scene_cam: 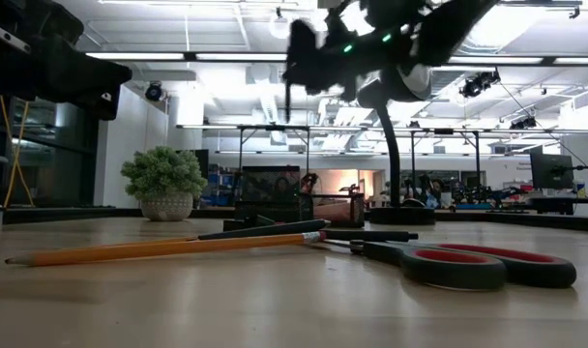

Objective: Pick and place office supplies into organizer
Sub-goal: Put the bottom black pen into the desk organizer

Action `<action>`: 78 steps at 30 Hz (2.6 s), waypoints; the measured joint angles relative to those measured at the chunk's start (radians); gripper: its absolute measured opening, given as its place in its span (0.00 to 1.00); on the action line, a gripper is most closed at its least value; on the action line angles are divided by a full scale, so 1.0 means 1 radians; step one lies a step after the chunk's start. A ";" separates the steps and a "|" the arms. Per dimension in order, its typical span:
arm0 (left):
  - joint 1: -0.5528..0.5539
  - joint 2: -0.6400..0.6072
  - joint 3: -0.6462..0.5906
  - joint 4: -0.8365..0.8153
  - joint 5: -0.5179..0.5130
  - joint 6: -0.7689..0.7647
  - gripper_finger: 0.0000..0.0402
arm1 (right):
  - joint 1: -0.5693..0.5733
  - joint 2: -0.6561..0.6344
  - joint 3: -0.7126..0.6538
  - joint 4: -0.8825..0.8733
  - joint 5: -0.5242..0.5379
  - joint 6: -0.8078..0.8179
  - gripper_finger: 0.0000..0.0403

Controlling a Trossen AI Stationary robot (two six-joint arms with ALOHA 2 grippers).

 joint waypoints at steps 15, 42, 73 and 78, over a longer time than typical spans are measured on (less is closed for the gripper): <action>0.000 0.000 0.000 -0.002 -0.006 0.000 0.00 | -0.077 0.290 0.370 -0.316 -0.115 -0.127 0.06; 0.000 0.000 0.000 -0.002 -0.006 0.000 0.00 | -0.122 0.334 0.219 -0.195 -0.197 0.005 0.06; 0.000 0.000 0.000 -0.002 -0.006 0.041 0.00 | -0.107 0.328 0.415 -0.292 -0.364 -0.082 0.34; 0.000 0.000 0.000 -0.002 -0.003 0.028 0.00 | -0.073 0.327 0.626 -0.649 -0.425 -0.209 0.34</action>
